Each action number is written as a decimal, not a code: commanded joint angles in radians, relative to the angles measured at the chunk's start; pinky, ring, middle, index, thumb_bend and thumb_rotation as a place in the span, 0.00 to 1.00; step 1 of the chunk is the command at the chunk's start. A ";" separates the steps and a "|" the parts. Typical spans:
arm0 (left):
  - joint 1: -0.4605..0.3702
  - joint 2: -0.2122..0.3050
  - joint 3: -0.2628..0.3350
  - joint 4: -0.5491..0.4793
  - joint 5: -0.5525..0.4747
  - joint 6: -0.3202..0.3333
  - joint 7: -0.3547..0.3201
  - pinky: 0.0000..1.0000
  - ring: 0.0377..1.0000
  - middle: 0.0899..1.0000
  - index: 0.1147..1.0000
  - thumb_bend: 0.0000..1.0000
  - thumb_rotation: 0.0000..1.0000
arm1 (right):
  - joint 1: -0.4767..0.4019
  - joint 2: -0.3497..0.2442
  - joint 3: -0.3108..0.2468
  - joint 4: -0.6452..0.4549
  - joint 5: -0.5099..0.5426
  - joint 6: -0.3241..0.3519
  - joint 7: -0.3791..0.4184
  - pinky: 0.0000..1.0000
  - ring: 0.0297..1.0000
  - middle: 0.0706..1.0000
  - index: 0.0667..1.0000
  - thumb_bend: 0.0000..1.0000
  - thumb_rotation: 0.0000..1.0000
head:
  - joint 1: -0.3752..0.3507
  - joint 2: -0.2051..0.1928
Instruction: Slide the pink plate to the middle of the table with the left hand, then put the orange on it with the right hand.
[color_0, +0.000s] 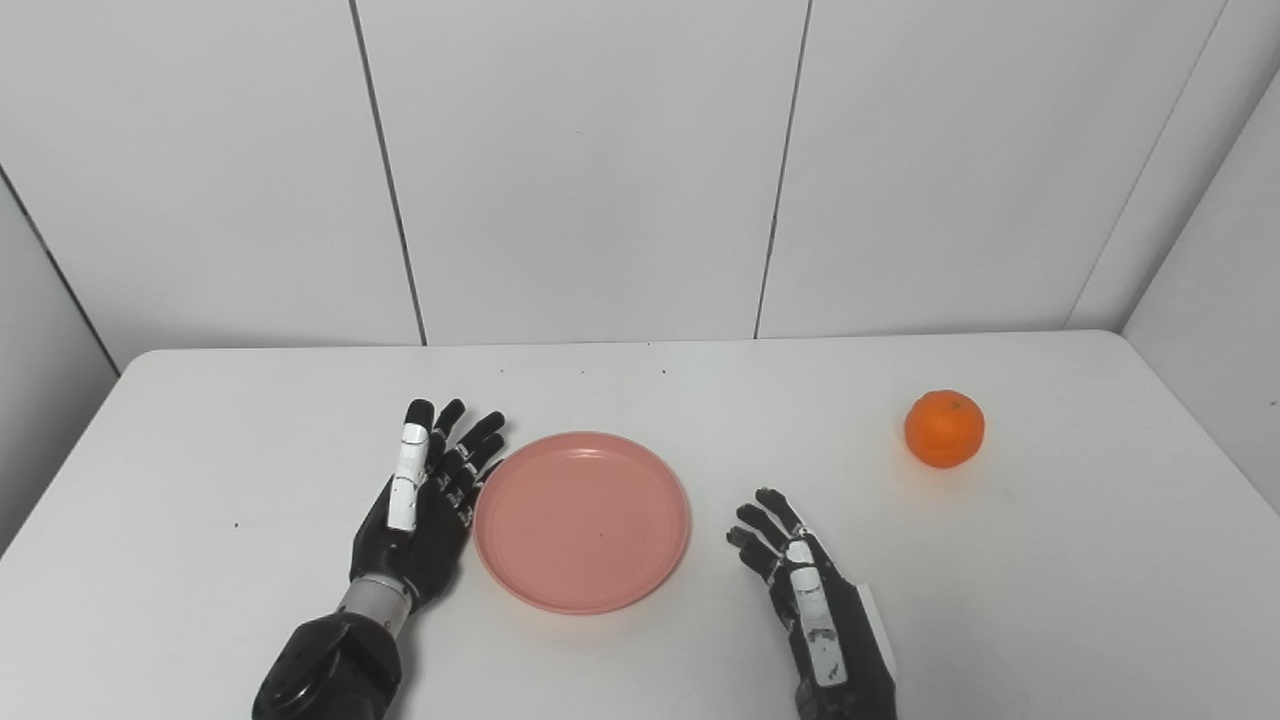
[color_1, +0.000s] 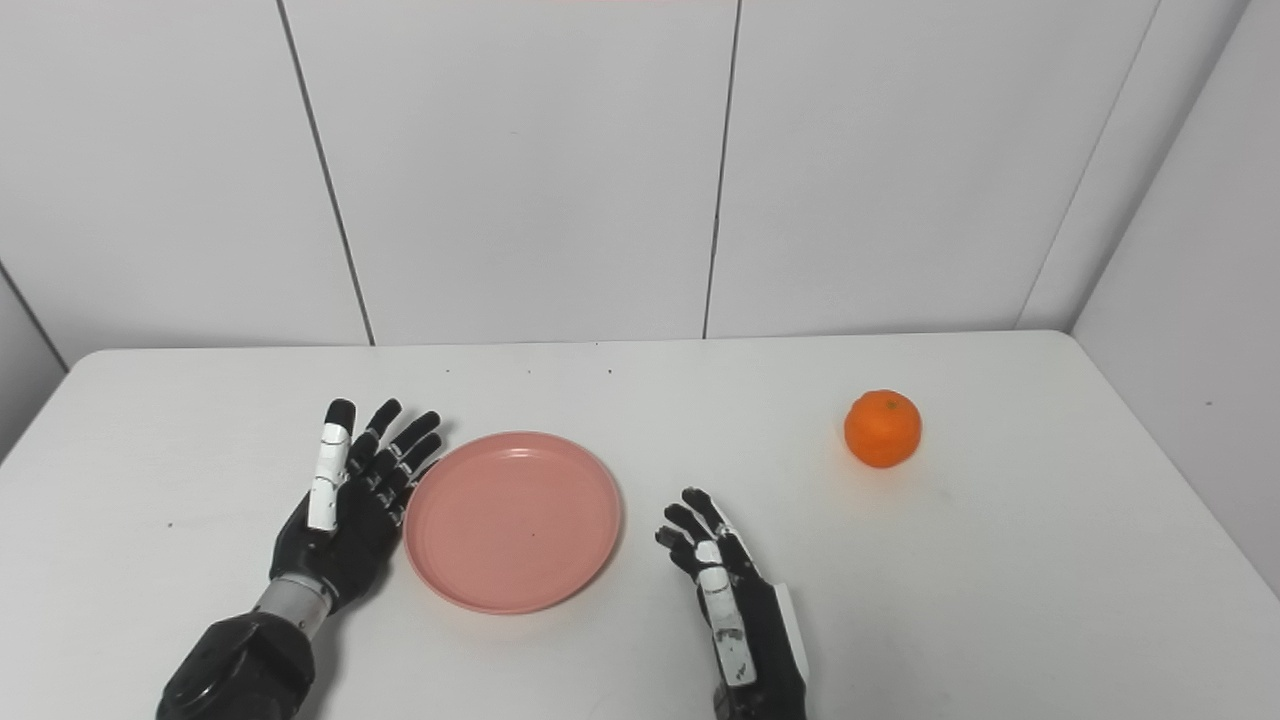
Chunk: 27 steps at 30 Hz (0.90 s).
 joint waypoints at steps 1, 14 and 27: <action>-0.036 -0.004 -0.009 -0.004 0.006 -0.012 -0.012 0.97 0.96 0.87 1.00 0.85 0.78 | 0.007 0.000 0.000 0.005 0.009 0.011 0.003 0.88 0.81 0.83 0.86 0.80 0.88 | -0.002 0.000; -0.037 0.021 0.017 0.049 -0.004 -0.030 -0.048 0.99 0.97 0.87 1.00 0.83 0.78 | -0.015 -0.015 -0.010 0.052 -0.051 -0.077 -0.016 0.86 0.80 0.84 0.90 0.75 0.88 | -0.015 -0.015; -0.054 0.036 0.069 0.100 -0.040 -0.020 -0.075 1.00 0.98 0.88 1.00 0.83 0.75 | -0.058 -0.053 0.023 -0.045 -0.251 -0.153 -0.052 0.85 0.79 0.83 0.87 0.79 0.84 | -0.094 -0.033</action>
